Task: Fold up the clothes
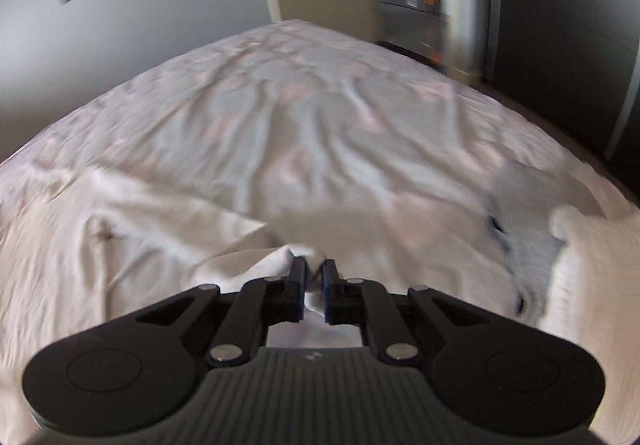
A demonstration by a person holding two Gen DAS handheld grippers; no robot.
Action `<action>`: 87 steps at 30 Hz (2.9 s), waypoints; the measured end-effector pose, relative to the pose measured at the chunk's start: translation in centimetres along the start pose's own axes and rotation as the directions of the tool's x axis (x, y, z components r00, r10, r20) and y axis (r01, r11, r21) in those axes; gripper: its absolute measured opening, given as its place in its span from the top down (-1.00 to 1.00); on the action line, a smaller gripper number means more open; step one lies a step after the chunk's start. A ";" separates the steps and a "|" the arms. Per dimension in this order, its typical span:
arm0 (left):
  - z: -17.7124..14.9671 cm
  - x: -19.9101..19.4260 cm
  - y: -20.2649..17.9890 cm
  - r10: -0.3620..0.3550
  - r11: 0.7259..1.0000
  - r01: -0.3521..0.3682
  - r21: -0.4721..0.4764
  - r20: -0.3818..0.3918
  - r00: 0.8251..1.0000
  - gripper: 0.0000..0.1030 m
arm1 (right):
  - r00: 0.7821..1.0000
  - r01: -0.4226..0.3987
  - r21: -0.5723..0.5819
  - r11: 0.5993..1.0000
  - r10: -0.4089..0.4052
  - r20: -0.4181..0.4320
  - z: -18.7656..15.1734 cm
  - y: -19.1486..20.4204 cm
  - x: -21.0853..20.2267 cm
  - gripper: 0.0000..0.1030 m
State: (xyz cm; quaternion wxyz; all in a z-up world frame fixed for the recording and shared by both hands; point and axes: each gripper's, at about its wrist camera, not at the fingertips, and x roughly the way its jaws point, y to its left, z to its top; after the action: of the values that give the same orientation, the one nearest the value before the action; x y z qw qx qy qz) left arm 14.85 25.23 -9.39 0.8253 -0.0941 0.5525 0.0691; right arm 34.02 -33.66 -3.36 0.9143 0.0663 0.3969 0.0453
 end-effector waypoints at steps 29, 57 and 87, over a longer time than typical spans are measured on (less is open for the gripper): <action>-0.3 0.0 -0.3 0.021 1.000 -0.020 -0.006 0.002 1.000 0.19 | 0.992 0.121 -0.143 0.982 -0.116 0.044 -7.4 0.8 0.0 0.10; -0.5 0.1 -0.5 0.030 0.999 -0.031 0.018 0.005 1.000 0.19 | 0.991 0.083 -0.263 0.961 -0.108 -0.080 -1.9 1.1 -2.0 0.20; -0.8 0.3 0.0 0.052 0.999 -0.052 0.005 0.007 0.999 0.18 | 0.927 0.237 -0.271 0.933 -0.300 -0.225 5.6 -6.2 4.7 0.96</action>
State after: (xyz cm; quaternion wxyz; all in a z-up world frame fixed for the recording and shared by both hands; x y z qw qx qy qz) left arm 14.26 25.06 -9.97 0.8253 -0.0771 0.5522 0.0895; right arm 41.47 -39.59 -3.92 0.8523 -0.1060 0.5115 -0.0254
